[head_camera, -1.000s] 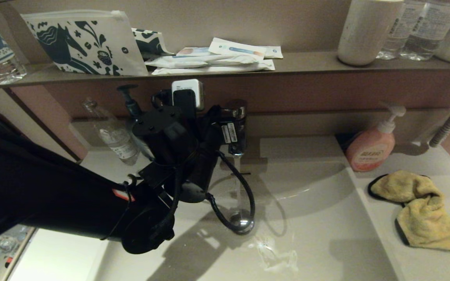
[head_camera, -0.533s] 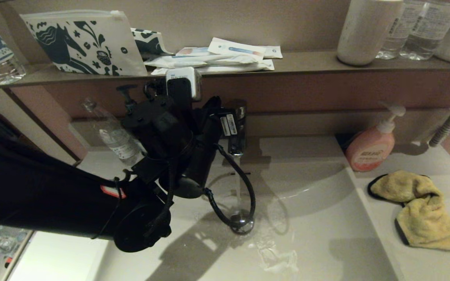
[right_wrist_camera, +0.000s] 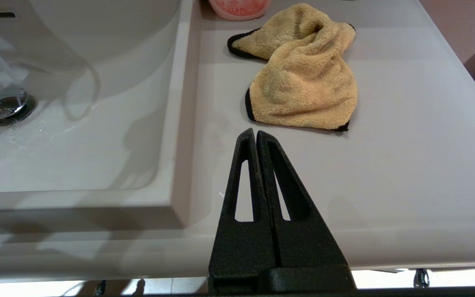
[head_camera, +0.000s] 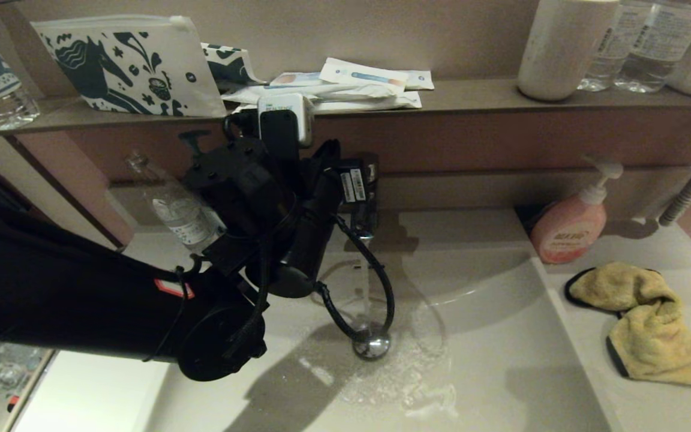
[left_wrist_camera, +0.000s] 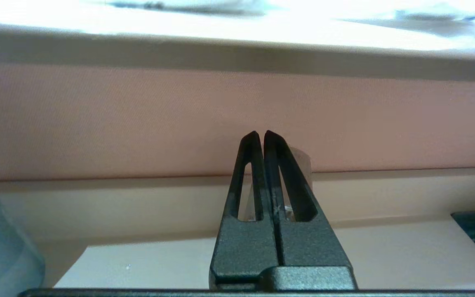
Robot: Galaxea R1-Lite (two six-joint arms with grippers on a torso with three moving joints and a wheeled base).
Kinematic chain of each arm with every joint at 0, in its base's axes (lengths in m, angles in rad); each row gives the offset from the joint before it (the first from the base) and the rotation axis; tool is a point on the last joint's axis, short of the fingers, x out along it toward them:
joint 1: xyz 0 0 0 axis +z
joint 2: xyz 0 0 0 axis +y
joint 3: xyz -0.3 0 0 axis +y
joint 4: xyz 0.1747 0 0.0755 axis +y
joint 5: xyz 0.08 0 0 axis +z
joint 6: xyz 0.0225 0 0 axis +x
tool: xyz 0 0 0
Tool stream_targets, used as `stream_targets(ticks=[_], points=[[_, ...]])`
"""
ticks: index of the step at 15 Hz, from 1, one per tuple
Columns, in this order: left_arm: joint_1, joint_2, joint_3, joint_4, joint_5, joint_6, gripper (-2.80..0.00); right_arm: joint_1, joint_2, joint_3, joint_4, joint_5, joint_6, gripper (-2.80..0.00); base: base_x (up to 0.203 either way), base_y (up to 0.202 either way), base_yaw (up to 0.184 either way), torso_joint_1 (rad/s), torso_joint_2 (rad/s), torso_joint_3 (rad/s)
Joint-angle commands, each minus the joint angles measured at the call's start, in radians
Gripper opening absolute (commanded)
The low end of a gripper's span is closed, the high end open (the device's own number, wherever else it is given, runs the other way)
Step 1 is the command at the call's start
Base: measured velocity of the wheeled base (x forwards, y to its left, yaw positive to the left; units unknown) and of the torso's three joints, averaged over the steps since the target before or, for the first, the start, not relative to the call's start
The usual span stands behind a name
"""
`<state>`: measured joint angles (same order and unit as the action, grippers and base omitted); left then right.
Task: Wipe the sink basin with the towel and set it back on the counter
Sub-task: Turn on the faucet, then turn off the faucet
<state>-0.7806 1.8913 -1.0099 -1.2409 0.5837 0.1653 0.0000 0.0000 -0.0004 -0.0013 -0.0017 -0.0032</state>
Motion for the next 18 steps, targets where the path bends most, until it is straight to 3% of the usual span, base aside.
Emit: stream_targets(ticks=[1,8,15,18], points=[[0.000,0.017,-0.013,-0.006,0.000,0.003,-2.80,0.001,0.002,0.000,0.000,0.000,0.000,-2.80,0.000,0.000,0.000,0.000,0.00,0.000],[0.001,0.063,0.004,-0.008,-0.018,0.023,-2.80,0.001,0.002,0.000,0.000,0.000,0.000,-2.80,0.000,0.000,0.000,0.000,0.00,0.000],[-0.012,0.056,0.128,-0.056,-0.017,0.022,-2.80,0.000,0.002,0.000,0.000,0.000,-0.001,-2.80,0.000,0.000,0.000,0.000,0.00,0.000],[-0.008,-0.041,0.190,-0.081,-0.014,0.024,-2.80,0.000,0.002,-0.001,0.000,0.000,-0.001,-2.80,0.000,0.000,0.000,0.000,0.00,0.000]])
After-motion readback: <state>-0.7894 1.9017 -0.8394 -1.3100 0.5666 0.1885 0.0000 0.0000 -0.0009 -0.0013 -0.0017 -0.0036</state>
